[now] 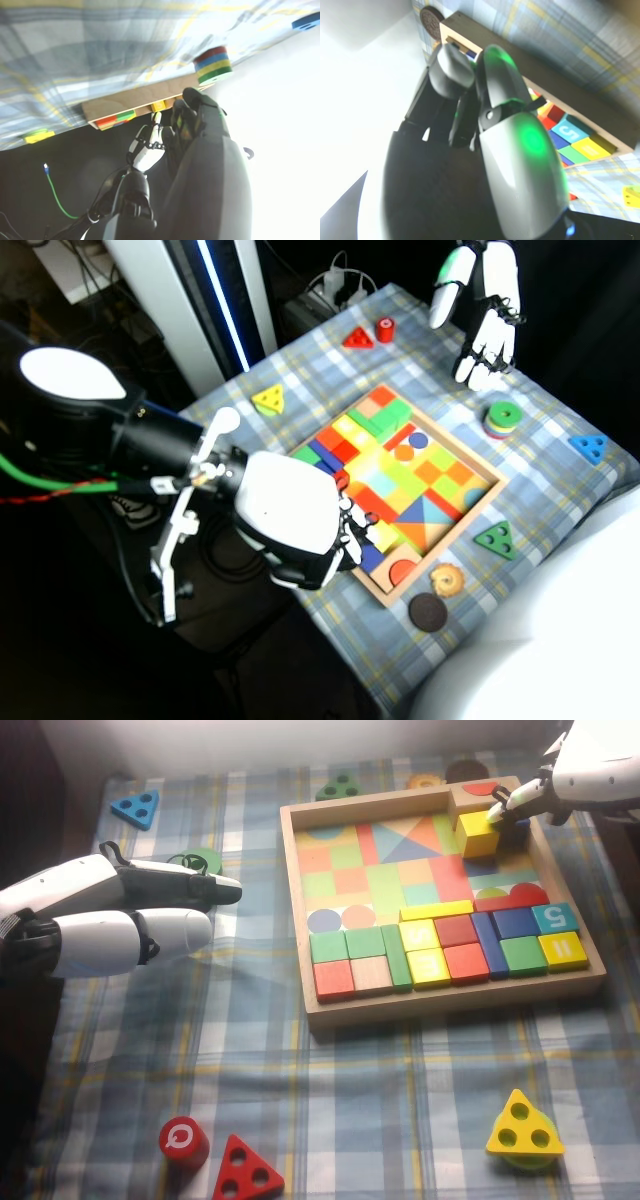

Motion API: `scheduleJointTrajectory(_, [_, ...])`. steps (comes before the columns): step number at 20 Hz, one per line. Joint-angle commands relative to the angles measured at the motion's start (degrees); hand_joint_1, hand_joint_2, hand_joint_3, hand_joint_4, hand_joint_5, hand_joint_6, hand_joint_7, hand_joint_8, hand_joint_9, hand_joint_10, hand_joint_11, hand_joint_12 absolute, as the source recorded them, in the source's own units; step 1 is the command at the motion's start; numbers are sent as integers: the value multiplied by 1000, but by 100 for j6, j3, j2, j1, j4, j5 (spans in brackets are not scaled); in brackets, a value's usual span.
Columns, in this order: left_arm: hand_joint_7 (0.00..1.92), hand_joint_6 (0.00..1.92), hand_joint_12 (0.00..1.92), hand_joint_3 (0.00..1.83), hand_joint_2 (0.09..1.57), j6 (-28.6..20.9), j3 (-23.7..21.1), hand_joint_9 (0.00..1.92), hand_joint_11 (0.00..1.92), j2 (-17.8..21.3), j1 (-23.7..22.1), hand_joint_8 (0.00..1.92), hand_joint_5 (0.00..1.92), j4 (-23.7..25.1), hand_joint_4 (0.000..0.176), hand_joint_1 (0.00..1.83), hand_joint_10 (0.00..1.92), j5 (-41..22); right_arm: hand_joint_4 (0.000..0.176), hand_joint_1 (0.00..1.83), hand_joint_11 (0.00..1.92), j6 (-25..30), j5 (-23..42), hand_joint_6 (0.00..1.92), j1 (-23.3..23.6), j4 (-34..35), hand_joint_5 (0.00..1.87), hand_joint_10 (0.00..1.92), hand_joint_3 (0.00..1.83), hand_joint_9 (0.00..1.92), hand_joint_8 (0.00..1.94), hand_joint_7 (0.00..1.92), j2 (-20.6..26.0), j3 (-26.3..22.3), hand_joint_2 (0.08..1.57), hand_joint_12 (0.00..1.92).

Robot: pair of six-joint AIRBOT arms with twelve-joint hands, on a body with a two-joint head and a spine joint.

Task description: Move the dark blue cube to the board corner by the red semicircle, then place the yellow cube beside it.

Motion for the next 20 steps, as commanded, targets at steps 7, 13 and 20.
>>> scheduleJointTrajectory(7, [398, 0, 437, 0, 1327, -37, 42, 439, 202, -18, -77, 0, 510, -97, 1, 288, 2, -618, 0, 1615, 1466, -69, -345, 9, 380, -55, 452, 1921, 0, 1340, 1941, 1102, 455, -536, 1179, 1921])
scheduleJointTrajectory(13, [411, 5, 455, 0, 1316, -37, 53, 463, 237, -44, -77, 5, 510, -97, 10, 332, 8, -591, 0, 1728, 1452, -69, -247, 2, 528, -270, 451, 1921, 0, 1365, 1941, 1161, 524, -806, 1136, 1921])
scheduleJointTrajectory(20, [418, 1, 440, 1, 1323, -37, 58, 470, 234, -66, -81, 3, 516, -92, 0, 335, 4, -602, 0, 1694, 1312, -69, -65, 3, 528, -356, 404, 1921, 0, 1183, 1941, 929, 242, -666, 1144, 1921])
